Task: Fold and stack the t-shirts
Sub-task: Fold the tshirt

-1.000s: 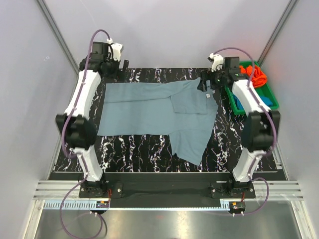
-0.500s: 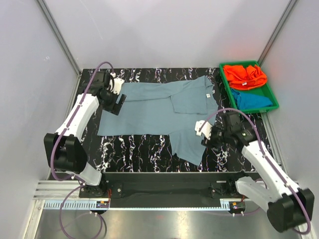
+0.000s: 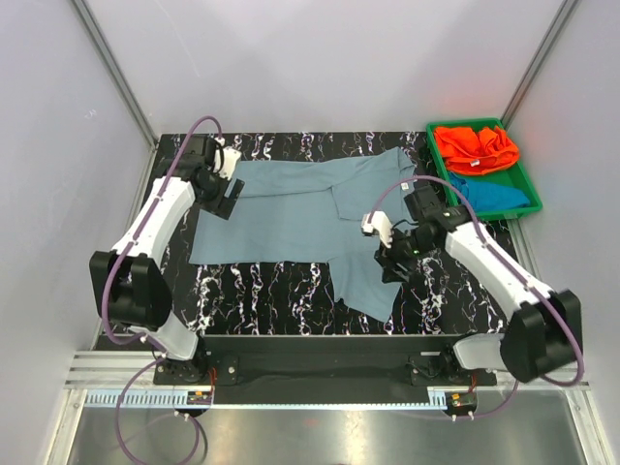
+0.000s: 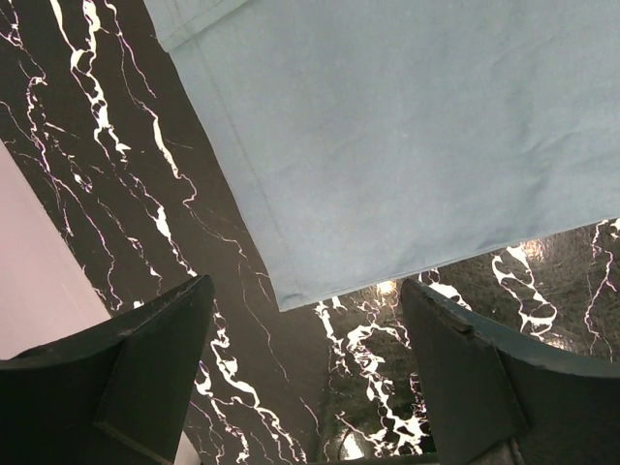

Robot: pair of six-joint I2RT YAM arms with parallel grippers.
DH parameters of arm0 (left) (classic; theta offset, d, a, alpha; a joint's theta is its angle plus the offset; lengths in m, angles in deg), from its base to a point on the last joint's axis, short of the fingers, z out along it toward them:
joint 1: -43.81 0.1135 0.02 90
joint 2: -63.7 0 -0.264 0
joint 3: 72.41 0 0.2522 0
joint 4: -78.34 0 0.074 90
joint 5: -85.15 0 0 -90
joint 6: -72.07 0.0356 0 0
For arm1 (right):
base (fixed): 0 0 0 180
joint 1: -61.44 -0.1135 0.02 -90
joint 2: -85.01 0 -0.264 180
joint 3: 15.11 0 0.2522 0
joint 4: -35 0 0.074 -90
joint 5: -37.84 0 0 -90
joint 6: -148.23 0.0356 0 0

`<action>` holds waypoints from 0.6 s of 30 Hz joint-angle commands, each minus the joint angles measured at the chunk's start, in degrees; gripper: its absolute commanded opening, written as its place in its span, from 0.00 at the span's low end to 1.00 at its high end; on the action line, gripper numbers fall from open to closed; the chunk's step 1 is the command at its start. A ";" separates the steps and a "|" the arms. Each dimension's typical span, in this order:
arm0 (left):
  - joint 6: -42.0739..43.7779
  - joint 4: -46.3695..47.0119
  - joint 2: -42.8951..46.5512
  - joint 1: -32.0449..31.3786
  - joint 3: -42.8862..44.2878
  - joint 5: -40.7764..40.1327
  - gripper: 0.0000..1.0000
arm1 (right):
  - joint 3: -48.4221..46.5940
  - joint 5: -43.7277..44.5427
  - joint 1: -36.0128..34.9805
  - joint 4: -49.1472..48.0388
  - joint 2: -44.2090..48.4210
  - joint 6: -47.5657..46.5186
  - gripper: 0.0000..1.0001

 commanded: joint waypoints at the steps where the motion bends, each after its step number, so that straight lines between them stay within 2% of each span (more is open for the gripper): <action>1: -0.39 1.50 -0.43 0.08 2.53 -1.43 0.84 | -3.02 -2.13 -2.98 1.43 -4.41 6.23 0.59; 10: 0.06 0.88 -2.27 0.08 4.29 -2.05 0.85 | 8.66 8.86 -11.16 -6.48 0.58 -1.33 0.56; 18: -0.21 0.62 -2.98 0.08 4.82 -2.14 0.86 | 15.96 11.42 -13.54 -10.88 0.07 -4.41 0.57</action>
